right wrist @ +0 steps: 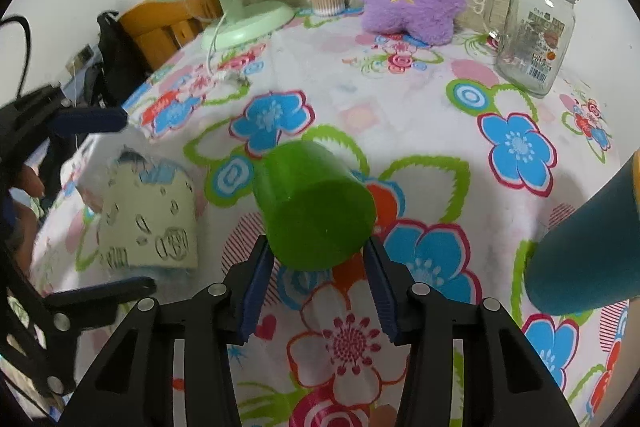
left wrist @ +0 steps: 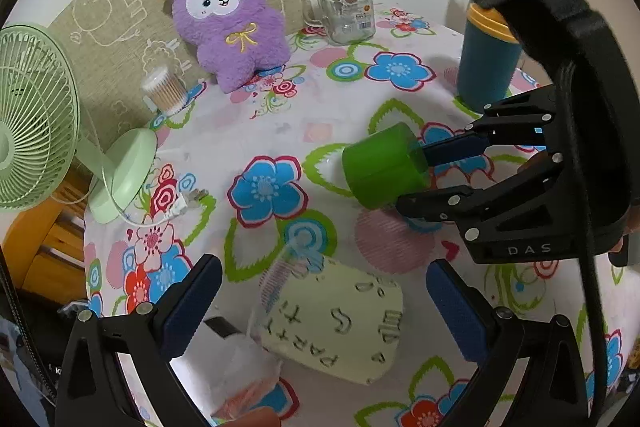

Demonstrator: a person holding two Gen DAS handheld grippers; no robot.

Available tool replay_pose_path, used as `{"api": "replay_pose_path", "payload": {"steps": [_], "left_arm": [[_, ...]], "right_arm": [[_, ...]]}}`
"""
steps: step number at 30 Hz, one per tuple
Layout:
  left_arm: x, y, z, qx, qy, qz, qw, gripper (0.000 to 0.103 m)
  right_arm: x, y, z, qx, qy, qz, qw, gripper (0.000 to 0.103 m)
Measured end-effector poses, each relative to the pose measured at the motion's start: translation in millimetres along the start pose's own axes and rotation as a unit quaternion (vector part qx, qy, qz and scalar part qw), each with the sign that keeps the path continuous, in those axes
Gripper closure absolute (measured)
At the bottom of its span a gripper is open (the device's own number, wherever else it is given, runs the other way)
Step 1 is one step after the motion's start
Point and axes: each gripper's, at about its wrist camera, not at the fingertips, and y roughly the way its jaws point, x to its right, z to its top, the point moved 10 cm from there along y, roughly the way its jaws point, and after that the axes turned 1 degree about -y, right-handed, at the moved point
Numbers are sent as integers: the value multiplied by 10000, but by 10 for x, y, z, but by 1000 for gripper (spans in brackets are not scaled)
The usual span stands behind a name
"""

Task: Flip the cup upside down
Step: 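Carry the green cup with the right gripper toward the left gripper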

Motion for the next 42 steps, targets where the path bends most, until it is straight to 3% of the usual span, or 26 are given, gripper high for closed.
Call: {"api": "replay_pose_path", "payload": {"steps": [3,8,11,13,22,29,42], "left_arm": [[19,-17,-21,-8,30,44,10000,0],[14,-41,-19,7,42,51,10000,0],[-1,-43,-13,12,21,43,10000,0],[-24,-29,-12,2,-17,63,10000,0],[-39,-16,-15,-1,-56,-31,10000,0],[7,-182,-7,79,-82,-31,9999,0],[346,-660,-368,162,-81,-114,9998,0]], "right_arm": [[19,56,-30,-165,-16,-87,9998,51],[30,57,76,-88,-101,-137,9998,30],[12,61,143,-40,-123,-68,9999,31],[-18,71,166,-18,-147,48,9999,42],[-72,-21,179,91,-82,115,9999,43],[-193,-366,160,369,-104,95,9992,43],[-541,-865,-287,439,-274,25,9987,43]]}}
